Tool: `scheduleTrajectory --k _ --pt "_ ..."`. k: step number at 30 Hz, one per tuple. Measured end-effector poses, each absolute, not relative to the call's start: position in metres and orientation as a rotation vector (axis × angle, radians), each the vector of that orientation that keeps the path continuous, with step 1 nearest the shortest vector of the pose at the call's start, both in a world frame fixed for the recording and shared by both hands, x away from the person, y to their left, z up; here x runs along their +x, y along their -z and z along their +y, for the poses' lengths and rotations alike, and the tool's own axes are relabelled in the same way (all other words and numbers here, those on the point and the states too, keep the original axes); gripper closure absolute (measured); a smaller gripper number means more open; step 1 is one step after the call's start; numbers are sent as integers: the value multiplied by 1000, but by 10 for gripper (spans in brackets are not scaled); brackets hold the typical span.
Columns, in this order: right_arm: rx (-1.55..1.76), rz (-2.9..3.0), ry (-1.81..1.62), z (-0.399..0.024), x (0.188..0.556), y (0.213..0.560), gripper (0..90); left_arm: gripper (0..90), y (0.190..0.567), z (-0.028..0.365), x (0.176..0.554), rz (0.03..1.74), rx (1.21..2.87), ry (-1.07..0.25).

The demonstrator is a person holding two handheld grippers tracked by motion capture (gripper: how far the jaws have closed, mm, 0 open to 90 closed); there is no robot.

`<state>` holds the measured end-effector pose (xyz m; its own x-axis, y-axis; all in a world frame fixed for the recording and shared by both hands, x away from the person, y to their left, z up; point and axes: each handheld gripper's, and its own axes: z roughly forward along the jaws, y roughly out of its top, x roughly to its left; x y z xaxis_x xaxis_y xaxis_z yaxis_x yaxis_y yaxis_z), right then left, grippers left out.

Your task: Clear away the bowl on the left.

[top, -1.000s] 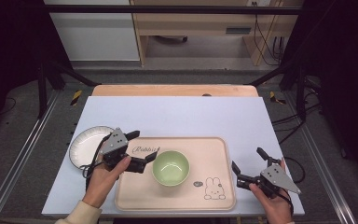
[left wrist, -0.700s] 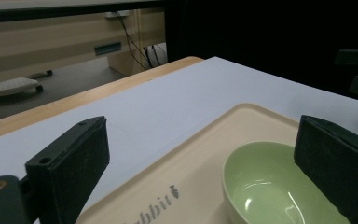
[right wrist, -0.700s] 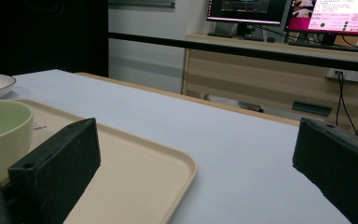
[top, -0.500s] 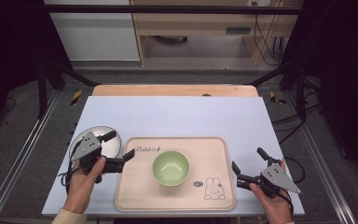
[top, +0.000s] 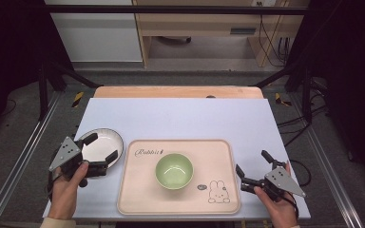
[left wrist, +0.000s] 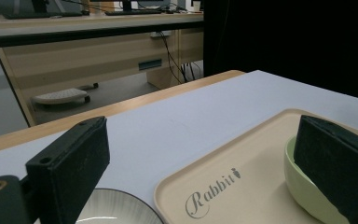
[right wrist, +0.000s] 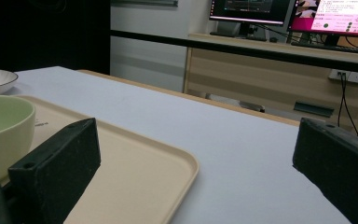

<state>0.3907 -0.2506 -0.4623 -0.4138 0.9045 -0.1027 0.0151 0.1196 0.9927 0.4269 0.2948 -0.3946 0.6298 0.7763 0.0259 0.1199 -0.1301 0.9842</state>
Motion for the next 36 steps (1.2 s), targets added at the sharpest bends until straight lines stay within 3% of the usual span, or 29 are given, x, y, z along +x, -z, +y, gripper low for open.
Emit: scheduleTrajectory --k 15,36 --pt "911 1599 -1404 -250 391 462 12 34 411 326 425 821 1557 -705" --pt "905 1604 -1407 -249 390 462 12 33 432 336 427 858 1562 -706"
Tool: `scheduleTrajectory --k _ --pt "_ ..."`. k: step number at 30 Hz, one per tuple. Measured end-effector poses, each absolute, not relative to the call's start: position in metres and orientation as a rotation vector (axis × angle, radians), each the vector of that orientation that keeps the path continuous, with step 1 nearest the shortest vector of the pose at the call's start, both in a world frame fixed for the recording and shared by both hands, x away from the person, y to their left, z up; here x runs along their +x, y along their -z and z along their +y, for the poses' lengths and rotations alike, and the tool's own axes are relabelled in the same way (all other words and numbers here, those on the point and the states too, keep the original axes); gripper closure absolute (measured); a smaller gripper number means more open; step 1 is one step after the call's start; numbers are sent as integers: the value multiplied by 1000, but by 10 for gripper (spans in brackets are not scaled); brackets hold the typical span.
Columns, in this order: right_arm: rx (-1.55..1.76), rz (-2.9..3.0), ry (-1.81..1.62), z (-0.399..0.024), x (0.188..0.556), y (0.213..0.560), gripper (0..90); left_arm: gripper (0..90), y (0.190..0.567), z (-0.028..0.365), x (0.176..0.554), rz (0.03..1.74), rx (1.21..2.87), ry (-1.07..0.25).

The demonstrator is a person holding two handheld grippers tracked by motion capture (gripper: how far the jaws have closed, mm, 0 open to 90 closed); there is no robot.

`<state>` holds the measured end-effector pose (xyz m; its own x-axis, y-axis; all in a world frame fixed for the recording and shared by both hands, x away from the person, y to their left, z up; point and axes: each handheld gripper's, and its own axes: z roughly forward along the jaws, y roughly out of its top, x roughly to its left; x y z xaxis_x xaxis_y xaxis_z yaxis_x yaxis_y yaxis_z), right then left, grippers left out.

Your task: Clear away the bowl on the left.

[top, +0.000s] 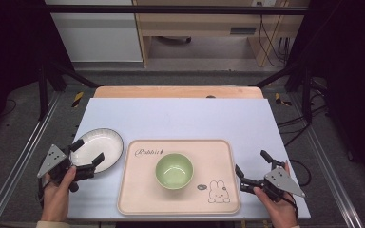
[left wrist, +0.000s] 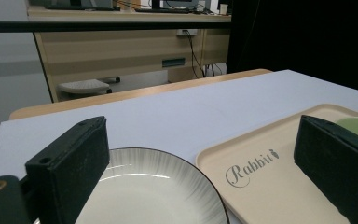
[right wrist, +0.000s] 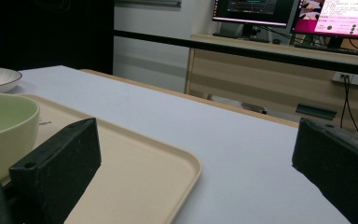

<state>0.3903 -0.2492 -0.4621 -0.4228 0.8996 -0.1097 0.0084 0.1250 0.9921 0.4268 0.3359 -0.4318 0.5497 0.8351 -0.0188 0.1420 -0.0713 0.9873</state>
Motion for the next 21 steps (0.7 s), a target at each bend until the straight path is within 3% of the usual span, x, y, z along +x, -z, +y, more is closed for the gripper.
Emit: scheduleTrajectory --k 21 --pt "897 1608 -1412 -248 391 462 12 32 452 326 419 862 1647 -684"
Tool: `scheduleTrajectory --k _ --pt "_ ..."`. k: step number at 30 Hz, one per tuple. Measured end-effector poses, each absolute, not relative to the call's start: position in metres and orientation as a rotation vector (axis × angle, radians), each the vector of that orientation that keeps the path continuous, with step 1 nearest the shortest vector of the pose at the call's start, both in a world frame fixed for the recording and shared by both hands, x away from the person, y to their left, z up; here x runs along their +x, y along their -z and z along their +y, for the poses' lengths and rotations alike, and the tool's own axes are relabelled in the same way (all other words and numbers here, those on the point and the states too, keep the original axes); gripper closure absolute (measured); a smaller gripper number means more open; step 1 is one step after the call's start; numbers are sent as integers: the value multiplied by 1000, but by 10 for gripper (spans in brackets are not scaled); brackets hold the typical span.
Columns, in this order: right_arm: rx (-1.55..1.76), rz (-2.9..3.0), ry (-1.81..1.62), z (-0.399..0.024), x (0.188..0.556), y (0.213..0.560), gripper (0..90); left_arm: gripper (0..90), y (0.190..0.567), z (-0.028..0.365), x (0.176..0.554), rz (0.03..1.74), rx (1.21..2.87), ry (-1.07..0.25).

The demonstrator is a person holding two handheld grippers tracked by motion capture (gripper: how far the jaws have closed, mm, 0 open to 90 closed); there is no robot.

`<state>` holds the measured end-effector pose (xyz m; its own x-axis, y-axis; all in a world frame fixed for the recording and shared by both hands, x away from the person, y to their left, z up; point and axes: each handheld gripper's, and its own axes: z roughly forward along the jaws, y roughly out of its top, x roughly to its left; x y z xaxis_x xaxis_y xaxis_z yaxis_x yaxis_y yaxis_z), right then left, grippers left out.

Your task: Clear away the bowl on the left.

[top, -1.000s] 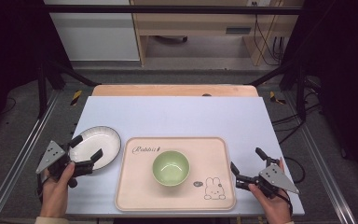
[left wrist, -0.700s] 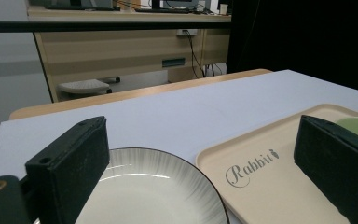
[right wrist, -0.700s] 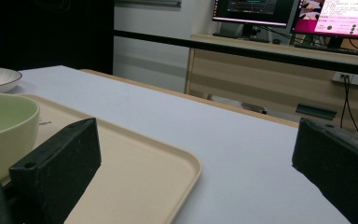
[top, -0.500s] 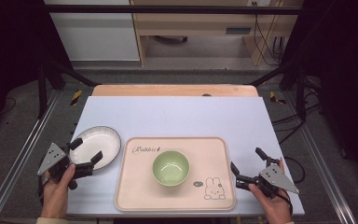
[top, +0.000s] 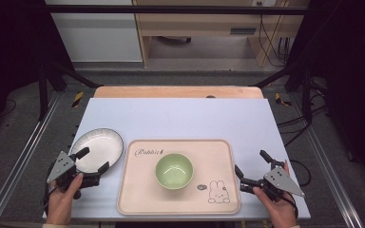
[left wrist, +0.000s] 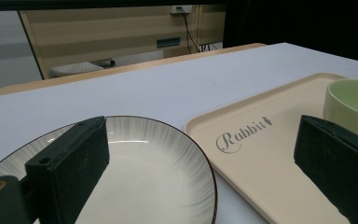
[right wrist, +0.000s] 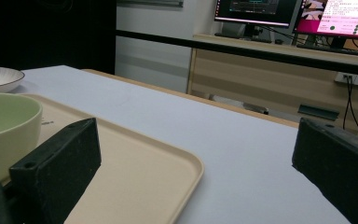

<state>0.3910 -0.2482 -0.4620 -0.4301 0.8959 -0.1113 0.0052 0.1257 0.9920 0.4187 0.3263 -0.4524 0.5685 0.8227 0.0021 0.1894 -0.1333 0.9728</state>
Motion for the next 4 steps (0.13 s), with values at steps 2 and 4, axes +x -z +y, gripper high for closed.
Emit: scheduleTrajectory --k 2,4 --pt "896 1609 -1414 -248 391 462 12 33 453 326 419 863 1646 -682" --pt "896 1611 -1414 -248 391 462 12 33 453 325 420 868 1641 -677"
